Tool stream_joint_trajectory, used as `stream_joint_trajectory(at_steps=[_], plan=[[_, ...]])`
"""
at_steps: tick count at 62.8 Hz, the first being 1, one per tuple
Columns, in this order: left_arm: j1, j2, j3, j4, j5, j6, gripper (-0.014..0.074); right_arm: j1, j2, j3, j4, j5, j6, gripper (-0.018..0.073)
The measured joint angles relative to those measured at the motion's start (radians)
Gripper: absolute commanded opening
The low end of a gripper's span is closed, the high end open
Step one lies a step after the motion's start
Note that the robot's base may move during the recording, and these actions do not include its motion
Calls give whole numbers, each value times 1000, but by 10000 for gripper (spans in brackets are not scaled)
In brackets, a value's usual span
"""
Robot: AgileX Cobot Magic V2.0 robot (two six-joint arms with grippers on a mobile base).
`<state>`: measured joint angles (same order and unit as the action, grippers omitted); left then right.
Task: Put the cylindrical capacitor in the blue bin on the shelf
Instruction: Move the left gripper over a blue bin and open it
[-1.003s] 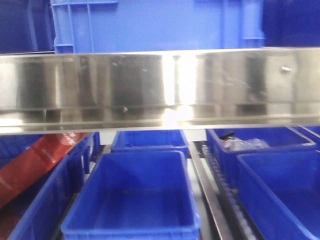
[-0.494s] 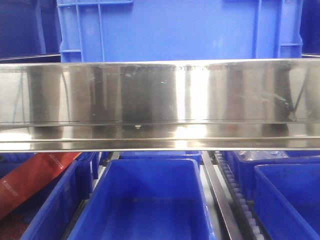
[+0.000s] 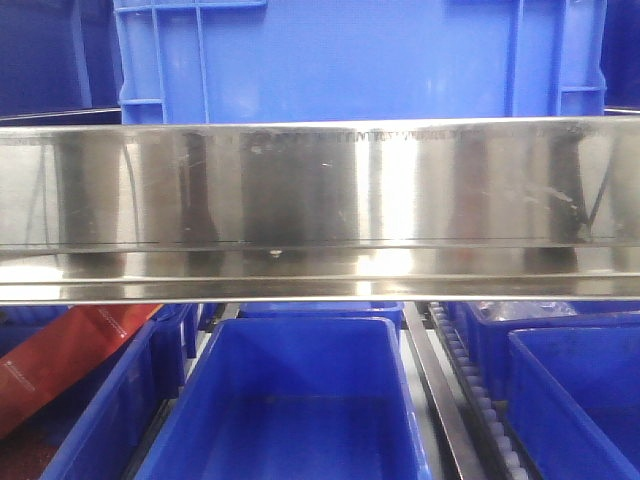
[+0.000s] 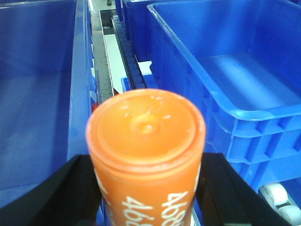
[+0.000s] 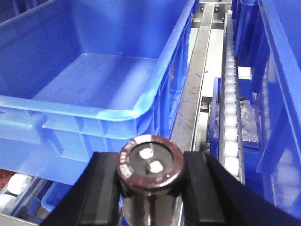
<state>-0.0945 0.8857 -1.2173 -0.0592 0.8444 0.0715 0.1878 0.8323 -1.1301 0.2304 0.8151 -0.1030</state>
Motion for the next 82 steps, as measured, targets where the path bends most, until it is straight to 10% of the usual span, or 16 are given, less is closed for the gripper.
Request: stream_joint_trajectory(at_steps=[54, 82], plan=[[0, 20, -14, -14, -4, 92, -111, 0, 0, 0, 9, -8, 0, -162], [-281, 475, -452, -199, -12, 232, -111, 0, 0, 0, 11, -41, 0, -162]])
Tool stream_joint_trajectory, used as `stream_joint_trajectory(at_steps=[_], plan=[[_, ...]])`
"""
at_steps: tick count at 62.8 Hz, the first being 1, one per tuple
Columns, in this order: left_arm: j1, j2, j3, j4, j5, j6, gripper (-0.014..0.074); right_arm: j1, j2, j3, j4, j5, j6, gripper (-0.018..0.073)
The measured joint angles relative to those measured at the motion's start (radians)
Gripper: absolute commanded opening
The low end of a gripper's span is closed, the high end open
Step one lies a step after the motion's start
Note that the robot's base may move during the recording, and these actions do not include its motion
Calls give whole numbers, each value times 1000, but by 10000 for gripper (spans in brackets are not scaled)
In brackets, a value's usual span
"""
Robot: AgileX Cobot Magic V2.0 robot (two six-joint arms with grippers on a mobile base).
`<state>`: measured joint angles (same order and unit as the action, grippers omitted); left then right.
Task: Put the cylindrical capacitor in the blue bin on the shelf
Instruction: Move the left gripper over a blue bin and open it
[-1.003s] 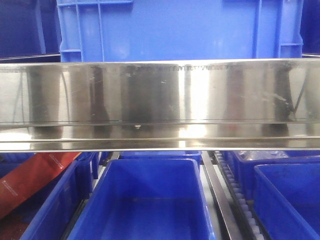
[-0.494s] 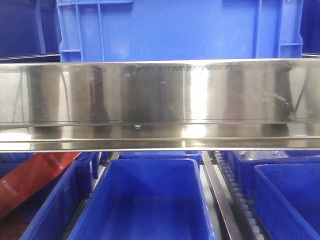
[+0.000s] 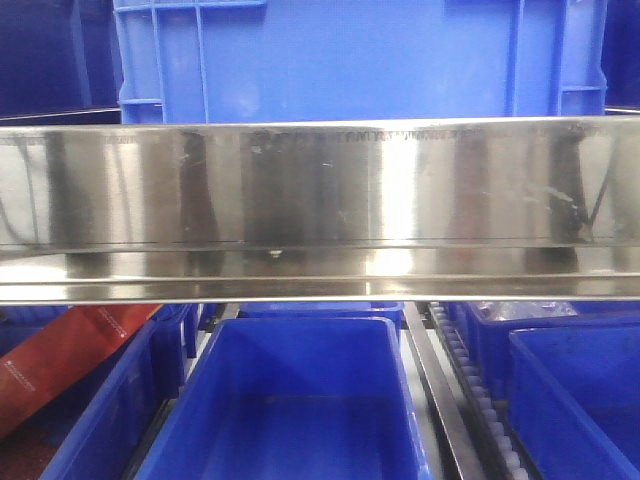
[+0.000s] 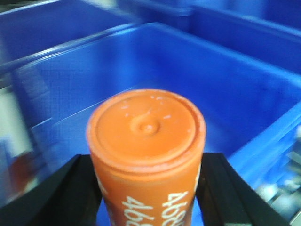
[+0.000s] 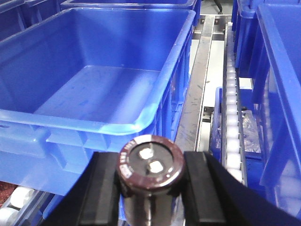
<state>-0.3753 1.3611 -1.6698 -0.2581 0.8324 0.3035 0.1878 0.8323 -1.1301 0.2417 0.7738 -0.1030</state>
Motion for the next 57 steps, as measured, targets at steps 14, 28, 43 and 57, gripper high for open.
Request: stream_joint_trajectory(at_steps=[14, 28, 43, 57], plan=[[-50, 263, -191, -16, -43, 6, -111, 0, 0, 0, 2, 0, 0, -162], [-51, 445, -280, -16, -48, 6, -106, 0, 0, 0, 2, -2, 0, -162], [-51, 524, -288, -16, -11, 6, 225, 0, 0, 0, 2, -2, 0, -162], [-51, 531, -290, -16, 0, 6, 573, 0, 0, 0, 2, -4, 0, -162]])
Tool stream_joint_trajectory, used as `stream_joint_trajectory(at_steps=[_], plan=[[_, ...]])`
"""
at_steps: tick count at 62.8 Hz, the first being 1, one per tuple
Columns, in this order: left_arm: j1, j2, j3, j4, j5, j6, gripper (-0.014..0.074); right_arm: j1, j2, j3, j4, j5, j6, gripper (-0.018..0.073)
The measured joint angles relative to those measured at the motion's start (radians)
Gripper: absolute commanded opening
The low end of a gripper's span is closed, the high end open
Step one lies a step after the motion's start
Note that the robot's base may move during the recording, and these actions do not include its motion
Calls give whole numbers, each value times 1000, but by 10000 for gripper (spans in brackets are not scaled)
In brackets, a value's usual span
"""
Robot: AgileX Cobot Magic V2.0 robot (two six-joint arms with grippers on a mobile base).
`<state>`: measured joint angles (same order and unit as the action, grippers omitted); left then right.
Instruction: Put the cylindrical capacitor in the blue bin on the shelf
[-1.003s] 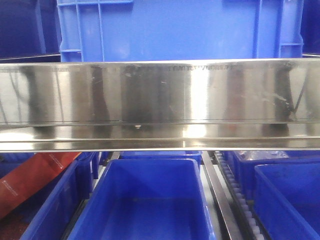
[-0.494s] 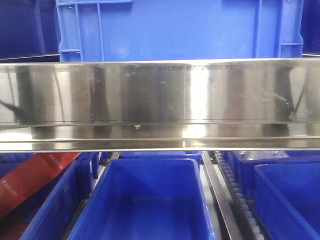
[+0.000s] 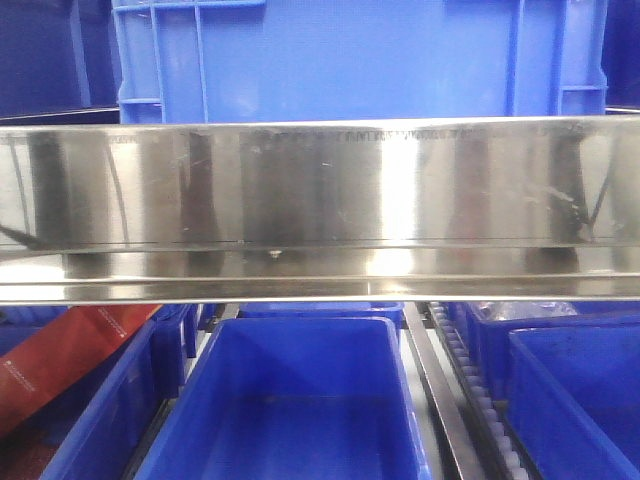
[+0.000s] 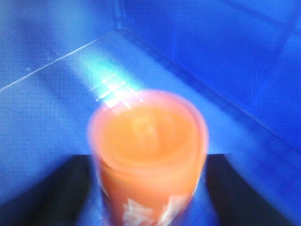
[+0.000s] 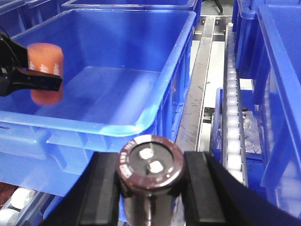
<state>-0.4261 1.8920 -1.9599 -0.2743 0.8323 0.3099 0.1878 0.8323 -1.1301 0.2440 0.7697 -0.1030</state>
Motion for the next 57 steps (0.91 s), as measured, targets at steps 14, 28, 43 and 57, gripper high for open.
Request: stream_joint_trajectory(at_steps=[14, 28, 43, 57], plan=[[0, -41, 0, 0, 23, 0, 556, 0, 0, 0, 0, -4, 0, -162], [6, -189, 0, 2, 78, 0, 183, 0, 0, 0, 0, -6, 0, -162], [86, -341, 0, 14, 219, -27, -111, 0, 0, 0, 0, -6, 0, -162], [179, -548, 193, 23, 265, -49, -111, 0, 0, 0, 0, -6, 0, -162]])
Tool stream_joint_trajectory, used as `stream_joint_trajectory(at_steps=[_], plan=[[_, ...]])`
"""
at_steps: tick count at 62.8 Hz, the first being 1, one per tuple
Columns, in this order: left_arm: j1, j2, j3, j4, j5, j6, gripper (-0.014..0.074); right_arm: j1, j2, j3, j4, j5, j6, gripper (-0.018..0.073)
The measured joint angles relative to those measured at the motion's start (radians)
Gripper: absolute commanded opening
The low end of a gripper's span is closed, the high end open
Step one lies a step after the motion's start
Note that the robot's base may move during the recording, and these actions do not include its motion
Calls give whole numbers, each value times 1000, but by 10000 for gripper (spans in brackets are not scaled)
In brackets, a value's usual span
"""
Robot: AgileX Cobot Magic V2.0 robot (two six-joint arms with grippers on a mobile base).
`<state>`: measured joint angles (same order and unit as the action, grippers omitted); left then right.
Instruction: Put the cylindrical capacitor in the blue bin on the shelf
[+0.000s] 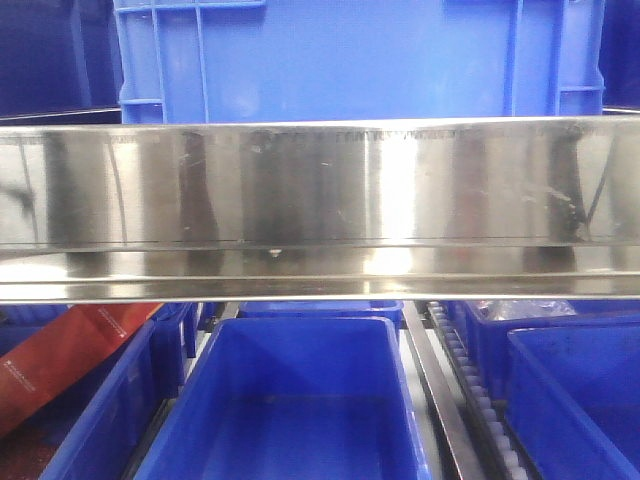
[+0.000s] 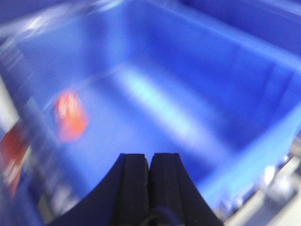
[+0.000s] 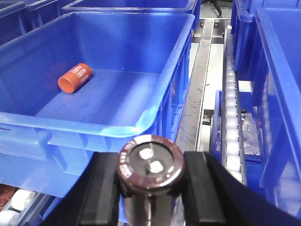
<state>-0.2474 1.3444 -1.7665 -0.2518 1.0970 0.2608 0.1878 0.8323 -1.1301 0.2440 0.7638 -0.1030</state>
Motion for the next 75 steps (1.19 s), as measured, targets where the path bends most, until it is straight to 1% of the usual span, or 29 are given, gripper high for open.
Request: stream_joint_trajectory(at_steps=[5, 17, 28, 39, 46, 54, 62, 75], plan=[[24, -96, 125, 0, -46, 0, -111, 0, 0, 0, 0, 0, 0, -162], [84, -375, 471, 0, -234, -2, -111, 0, 0, 0, 0, 0, 0, -162], [131, -633, 750, 1, -383, -2, -111, 0, 0, 0, 0, 0, 0, -162], [176, -856, 943, 1, -436, -4, -111, 2, 0, 0, 0, -2, -10, -162], [199, -943, 1012, -5, -437, -4, -111, 16, 9, -4, 0, -18, -36, -162], [220, -997, 1049, -18, -437, -4, -111, 54, 57, -65, -2, -26, -56, -162], [220, -1008, 1053, -22, -435, -4, -111, 98, 151, -185, -6, -24, -79, -162], [220, -1010, 1053, -25, -426, -4, -111, 170, 384, -466, -6, 49, -112, -162]])
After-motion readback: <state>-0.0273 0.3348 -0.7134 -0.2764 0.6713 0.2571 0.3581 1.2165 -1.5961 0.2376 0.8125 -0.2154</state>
